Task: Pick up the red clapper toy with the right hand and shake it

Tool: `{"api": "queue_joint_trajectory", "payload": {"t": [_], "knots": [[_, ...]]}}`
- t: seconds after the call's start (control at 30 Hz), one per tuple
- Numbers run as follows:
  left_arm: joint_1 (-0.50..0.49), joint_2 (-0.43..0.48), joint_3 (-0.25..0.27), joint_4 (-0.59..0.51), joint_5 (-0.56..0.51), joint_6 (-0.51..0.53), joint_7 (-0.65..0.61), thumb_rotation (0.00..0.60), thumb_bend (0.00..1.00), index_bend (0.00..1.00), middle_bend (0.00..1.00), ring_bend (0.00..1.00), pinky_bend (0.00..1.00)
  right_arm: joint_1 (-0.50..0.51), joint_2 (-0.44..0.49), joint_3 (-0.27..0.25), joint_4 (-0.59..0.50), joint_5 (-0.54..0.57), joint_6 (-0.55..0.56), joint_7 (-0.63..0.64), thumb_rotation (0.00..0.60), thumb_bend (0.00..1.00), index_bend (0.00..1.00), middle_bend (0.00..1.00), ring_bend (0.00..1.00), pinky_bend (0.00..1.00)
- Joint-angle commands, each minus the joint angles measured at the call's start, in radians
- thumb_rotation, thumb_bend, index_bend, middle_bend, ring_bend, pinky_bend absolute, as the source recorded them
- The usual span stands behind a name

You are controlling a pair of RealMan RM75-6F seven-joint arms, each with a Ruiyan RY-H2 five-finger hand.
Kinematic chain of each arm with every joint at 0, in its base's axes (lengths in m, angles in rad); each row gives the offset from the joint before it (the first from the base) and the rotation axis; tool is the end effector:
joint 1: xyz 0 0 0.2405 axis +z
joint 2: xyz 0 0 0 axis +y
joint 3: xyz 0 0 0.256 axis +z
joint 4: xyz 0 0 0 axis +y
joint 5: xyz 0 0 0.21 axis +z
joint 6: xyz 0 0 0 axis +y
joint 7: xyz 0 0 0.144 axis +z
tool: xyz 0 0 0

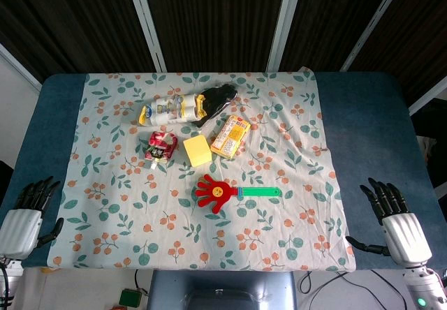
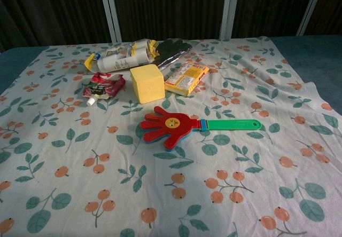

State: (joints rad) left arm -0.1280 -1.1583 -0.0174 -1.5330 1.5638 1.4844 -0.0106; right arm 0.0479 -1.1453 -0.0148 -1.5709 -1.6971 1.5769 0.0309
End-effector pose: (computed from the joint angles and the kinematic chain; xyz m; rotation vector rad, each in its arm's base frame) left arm -0.3097 0.1884 0.1456 -1.4873 -0.8509 -0.9265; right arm -0.2968 -0.1541 0.1463 1.5113 -0.8468 1.0136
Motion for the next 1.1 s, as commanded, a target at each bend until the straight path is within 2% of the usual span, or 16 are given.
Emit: {"api": "queue_joint_trajectory", "payload": {"t": [0.03, 0.27, 0.4, 0.5, 0.63, 0.7, 0.77, 0.9, 1.1], "knots": [[-0.001, 0.001, 0.000, 0.001, -0.002, -0.003, -0.004, 0.600, 0.41, 0.00, 0.00, 0.00, 0.09, -0.001, -0.003, 0.000, 0.000, 0.004, -0.002, 0.002, 0.376, 0.00, 0.00, 0.00, 0.00, 0.00], [0.001, 0.005, 0.001, -0.003, -0.002, -0.001, -0.014, 0.600, 0.41, 0.00, 0.00, 0.00, 0.09, 0.011, -0.034, 0.013, -0.007, 0.025, -0.023, -0.007, 0.396, 0.01, 0.00, 0.00, 0.00, 0.00], [-0.002, 0.007, 0.004, -0.003, 0.002, -0.007, -0.020, 0.600, 0.41, 0.00, 0.00, 0.00, 0.09, 0.051, -0.071, 0.054, -0.032, 0.071, -0.074, -0.015, 0.421, 0.07, 0.00, 0.00, 0.00, 0.00], [0.000, 0.009, 0.008, -0.004, 0.013, -0.001, -0.024, 0.600, 0.41, 0.00, 0.00, 0.00, 0.09, 0.110, -0.086, 0.092, -0.069, 0.155, -0.189, -0.059, 0.451, 0.14, 0.00, 0.00, 0.00, 0.00], [0.006, 0.013, 0.014, -0.004, 0.028, 0.014, -0.038, 0.600, 0.41, 0.00, 0.00, 0.00, 0.09, 0.214, -0.107, 0.157, -0.127, 0.311, -0.373, -0.167, 0.450, 0.17, 0.00, 0.00, 0.00, 0.00], [0.006, 0.015, 0.016, -0.003, 0.030, 0.015, -0.045, 0.600, 0.41, 0.00, 0.00, 0.00, 0.09, 0.263, -0.140, 0.184, -0.132, 0.373, -0.435, -0.213, 0.448, 0.20, 0.04, 0.00, 0.00, 0.00], [0.006, 0.018, 0.017, -0.004, 0.031, 0.013, -0.050, 0.600, 0.41, 0.00, 0.00, 0.00, 0.09, 0.299, -0.167, 0.202, -0.137, 0.422, -0.477, -0.247, 0.459, 0.22, 0.11, 0.00, 0.00, 0.00], [0.006, 0.023, 0.018, -0.003, 0.034, 0.014, -0.062, 0.600, 0.41, 0.00, 0.00, 0.00, 0.09, 0.361, -0.238, 0.227, -0.121, 0.483, -0.507, -0.330, 0.516, 0.26, 0.27, 0.00, 0.00, 0.00], [0.005, 0.027, 0.020, -0.002, 0.037, 0.013, -0.078, 0.600, 0.41, 0.00, 0.00, 0.00, 0.09, 0.437, -0.322, 0.247, -0.090, 0.598, -0.555, -0.422, 0.543, 0.28, 0.37, 0.00, 0.00, 0.00]]}}
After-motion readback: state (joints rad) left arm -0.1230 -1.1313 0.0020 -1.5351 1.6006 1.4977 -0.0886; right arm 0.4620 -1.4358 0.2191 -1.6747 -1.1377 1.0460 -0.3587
